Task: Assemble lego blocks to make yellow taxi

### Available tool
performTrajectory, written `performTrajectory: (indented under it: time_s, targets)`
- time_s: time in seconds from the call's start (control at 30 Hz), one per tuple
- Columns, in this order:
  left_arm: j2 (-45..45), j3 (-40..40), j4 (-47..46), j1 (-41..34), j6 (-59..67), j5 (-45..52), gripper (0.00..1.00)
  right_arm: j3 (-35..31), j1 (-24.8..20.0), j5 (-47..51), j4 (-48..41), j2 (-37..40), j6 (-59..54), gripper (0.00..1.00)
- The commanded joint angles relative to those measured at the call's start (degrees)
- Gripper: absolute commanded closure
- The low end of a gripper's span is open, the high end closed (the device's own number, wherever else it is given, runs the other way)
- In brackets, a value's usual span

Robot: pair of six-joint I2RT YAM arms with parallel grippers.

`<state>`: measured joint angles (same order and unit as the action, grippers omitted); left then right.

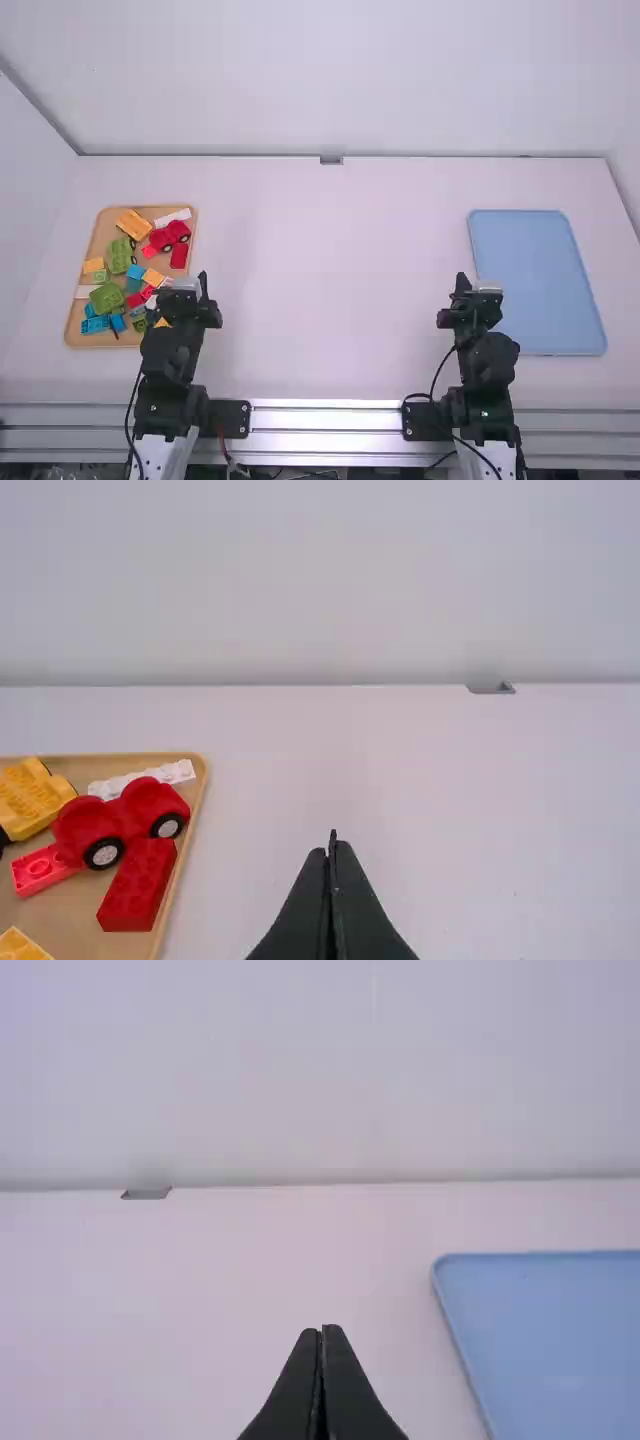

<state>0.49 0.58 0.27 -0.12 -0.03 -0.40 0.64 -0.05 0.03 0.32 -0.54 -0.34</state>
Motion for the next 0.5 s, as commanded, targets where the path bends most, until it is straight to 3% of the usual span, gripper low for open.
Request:
performTrajectory:
  time_s: [0.0,0.47]
  targets:
    - [0.0,0.0,0.0,0.0,-0.02,-0.02,1.0,0.0,0.0,-0.18,-0.02,0.02,0.15,1.0]
    - [5.12,3.83,0.59,-0.14,-0.16,-2.56,0.92,6.15,0.27,-2.78,-1.31,-6.94,-2.32,0.91]
